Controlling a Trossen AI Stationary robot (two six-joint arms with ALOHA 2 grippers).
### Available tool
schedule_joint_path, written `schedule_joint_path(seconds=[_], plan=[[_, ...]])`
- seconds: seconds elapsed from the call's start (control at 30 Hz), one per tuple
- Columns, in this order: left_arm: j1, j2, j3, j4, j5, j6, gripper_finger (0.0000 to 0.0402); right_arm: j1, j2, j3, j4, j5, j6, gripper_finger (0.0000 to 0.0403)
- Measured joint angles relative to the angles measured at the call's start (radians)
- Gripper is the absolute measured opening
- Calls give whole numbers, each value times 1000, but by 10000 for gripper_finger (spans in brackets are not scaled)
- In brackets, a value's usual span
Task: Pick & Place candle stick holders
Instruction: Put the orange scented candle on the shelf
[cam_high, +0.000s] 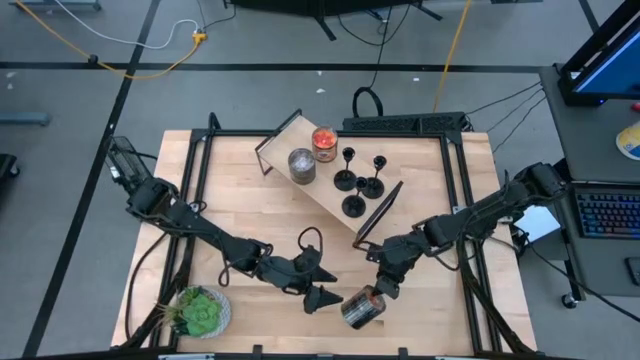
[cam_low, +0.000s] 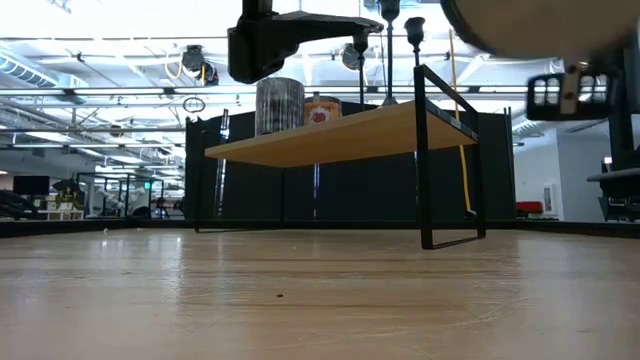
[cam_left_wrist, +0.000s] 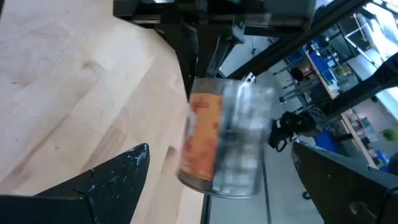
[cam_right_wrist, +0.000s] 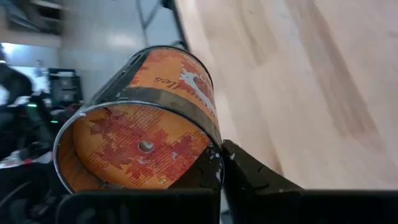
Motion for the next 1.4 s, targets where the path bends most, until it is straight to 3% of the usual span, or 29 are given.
schedule_joint_path(seconds=[0.5,0.7,1.1,1.4], plan=[[2,0,0,30,8,40,400,-61,1,40,101,-71,8,0],[22,0,2,67,11,85,400,-87,34,112,3,-84,-39,0],[4,-2,68,-73,91,125,400,-118,191,319,-125,-155,-158,0],[-25,1,66,-108,69,121,400,-157,189,338,-144,-136,-178,0]])
